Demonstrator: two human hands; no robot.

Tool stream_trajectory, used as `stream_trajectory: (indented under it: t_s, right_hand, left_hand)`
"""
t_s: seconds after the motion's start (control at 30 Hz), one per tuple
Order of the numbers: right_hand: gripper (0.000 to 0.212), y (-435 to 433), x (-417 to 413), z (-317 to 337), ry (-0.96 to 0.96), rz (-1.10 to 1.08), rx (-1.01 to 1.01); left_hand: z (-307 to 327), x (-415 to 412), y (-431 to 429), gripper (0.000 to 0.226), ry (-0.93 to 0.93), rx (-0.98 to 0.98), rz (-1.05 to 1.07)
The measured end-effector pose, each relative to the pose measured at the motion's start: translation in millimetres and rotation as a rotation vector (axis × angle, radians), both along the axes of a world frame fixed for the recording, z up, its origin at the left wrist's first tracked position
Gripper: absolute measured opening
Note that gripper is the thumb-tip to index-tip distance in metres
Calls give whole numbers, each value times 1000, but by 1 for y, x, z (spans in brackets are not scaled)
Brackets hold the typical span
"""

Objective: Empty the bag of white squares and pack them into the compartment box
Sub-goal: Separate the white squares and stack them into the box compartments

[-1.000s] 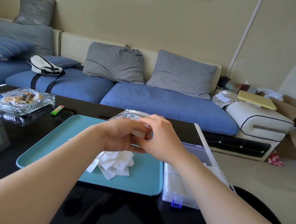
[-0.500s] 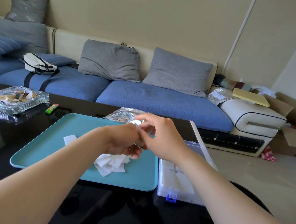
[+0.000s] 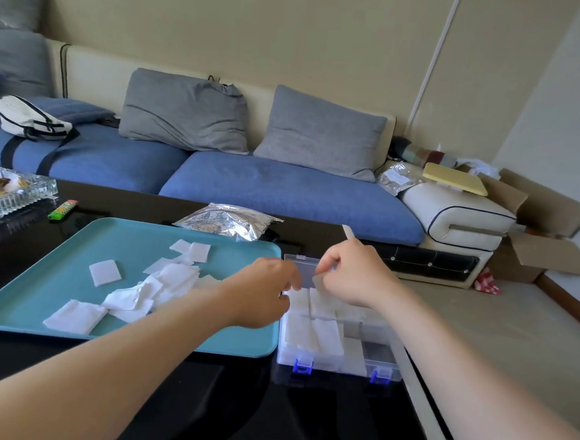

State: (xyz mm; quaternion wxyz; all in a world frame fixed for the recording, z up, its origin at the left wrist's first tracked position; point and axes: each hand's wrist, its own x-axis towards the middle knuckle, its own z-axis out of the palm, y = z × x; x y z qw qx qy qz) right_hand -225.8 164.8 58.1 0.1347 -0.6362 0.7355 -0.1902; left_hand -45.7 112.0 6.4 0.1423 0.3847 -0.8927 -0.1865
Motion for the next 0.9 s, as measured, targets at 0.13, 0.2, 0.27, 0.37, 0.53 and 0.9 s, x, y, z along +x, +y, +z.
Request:
stream_trajectory:
  t_s: [0.13,0.2,0.27,0.37,0.53,0.9]
  right_hand:
    - [24,9,-22,-1,46,-103,195]
    - [24,15,-31,-2,57,-135,286]
    - [27,18,-37,-5,51,-147,363]
    - [27,24,-43,-11,27,-144,405]
    - [27,26,-45,-22,-21,-122,400]
    - [25,29,-30,-33,330,-64,323]
  left_hand:
    - [-1,-14,17,31,-98,-130,-171]
    - [-2,-23,25,32,-153,-160,-218]
    - [-4,-27,31,33,-225,-195,-254]
    - [-6,-31,36,30,-311,-233,-284]
    - [-6,-32,39,28,-345,-201,-273]
    - [-5,-30,34,30,-352,-157,-262]
